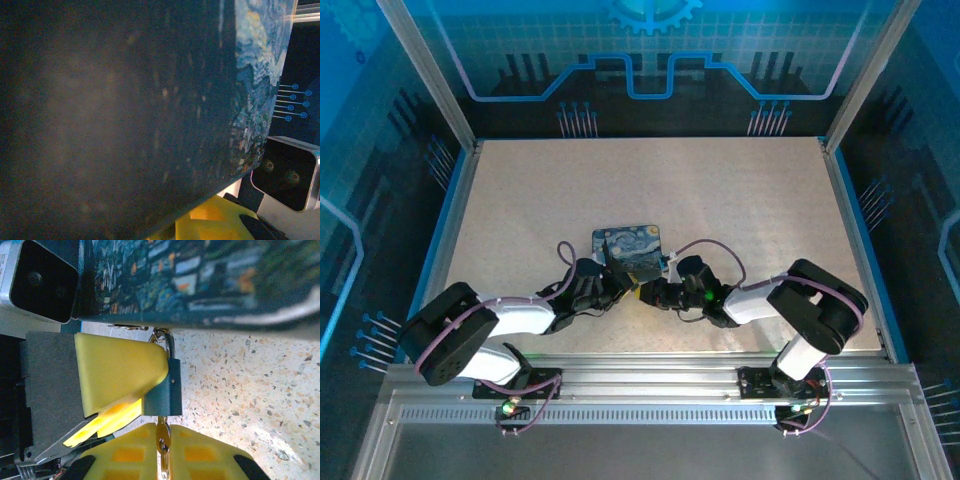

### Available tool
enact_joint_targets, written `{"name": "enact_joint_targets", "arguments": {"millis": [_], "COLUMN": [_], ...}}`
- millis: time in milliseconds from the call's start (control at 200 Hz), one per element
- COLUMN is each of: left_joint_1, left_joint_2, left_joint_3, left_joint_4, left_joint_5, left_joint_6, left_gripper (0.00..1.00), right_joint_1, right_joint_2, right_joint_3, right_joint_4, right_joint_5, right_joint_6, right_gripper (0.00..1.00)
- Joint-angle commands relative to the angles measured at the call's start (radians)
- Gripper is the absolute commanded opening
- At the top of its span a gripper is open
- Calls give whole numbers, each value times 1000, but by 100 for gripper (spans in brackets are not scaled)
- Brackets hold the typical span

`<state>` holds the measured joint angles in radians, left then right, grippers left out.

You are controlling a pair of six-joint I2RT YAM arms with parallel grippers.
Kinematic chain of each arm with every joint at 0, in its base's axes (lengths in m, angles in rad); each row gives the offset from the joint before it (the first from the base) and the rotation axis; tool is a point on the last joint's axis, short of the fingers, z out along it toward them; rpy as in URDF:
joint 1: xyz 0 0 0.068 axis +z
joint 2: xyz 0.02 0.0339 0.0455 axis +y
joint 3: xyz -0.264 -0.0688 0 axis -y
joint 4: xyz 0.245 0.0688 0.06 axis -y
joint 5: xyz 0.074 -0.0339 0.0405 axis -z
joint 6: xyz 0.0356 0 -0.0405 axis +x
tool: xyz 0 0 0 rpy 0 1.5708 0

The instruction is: Unlock the padlock with the key

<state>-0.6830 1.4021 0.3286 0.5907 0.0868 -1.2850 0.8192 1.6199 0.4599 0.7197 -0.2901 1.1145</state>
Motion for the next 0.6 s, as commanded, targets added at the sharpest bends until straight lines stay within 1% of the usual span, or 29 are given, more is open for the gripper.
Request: {"name": "enact_joint_targets", "arguments": {"millis": [0, 120, 365, 595], "left_joint_1": [-9, -12, -12, -14], "left_joint_2": [21, 20, 15, 9], "left_joint_3": [-13, -11, 0, 5], "left_joint_4": [5, 5, 2, -7], "left_joint_5": [29, 29, 31, 37], "left_joint_6": [-40, -42, -42, -49], "left_gripper": [4, 4, 2, 1], "right_joint_1": [20, 19, 18, 12], "right_joint_2": [-47, -70, -134, -205], "right_joint_3": [7, 2, -16, -52], "right_joint_4": [-26, -59, -164, -188], "right_joint_5": [12, 24, 72, 111], "right_joint_6": [-37, -58, -132, -216], "right_gripper": [17, 26, 35, 46]}}
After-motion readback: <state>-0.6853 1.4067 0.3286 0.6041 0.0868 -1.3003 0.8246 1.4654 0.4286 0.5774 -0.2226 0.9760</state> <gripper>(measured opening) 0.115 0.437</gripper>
